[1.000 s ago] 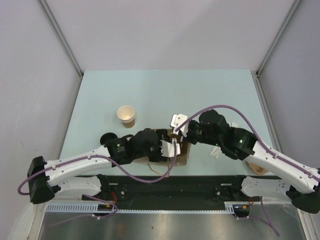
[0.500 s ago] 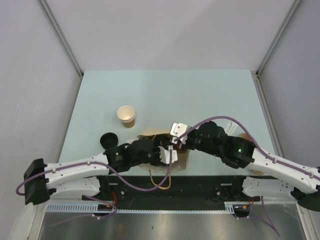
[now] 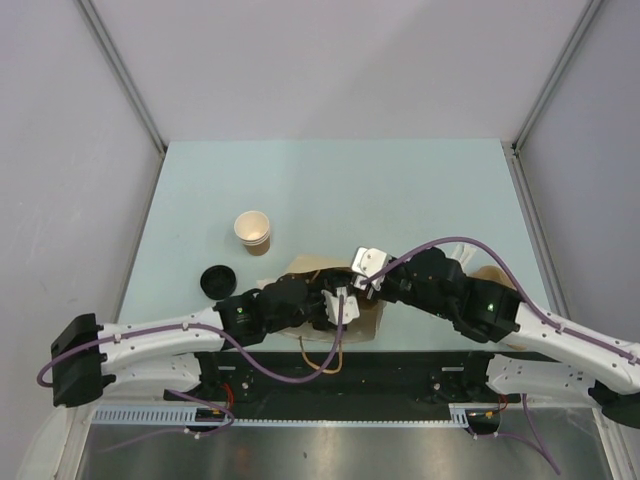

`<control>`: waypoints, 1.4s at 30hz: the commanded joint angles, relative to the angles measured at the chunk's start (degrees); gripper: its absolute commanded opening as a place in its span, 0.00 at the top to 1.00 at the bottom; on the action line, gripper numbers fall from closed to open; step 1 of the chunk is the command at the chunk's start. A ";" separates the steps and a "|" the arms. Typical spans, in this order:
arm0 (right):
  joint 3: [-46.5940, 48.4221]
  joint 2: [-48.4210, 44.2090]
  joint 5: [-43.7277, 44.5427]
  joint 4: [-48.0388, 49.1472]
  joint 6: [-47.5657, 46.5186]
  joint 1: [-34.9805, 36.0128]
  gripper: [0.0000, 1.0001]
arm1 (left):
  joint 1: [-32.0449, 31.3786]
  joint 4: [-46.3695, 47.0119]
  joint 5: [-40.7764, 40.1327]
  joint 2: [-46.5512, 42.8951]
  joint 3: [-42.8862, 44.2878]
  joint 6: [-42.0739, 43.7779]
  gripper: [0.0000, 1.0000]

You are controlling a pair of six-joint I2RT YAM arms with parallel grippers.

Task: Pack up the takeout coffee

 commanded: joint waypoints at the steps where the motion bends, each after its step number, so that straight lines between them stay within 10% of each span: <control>1: -0.27 -2.63 1.42 4.35 1.01 0.24 1.00 | -0.21 5.87 2.67 1.71 -0.28 -4.30 1.00; 42: -1.85 -5.10 -1.57 3.12 3.56 -1.86 1.00 | -0.30 30.22 1.53 9.70 -4.85 -17.75 1.00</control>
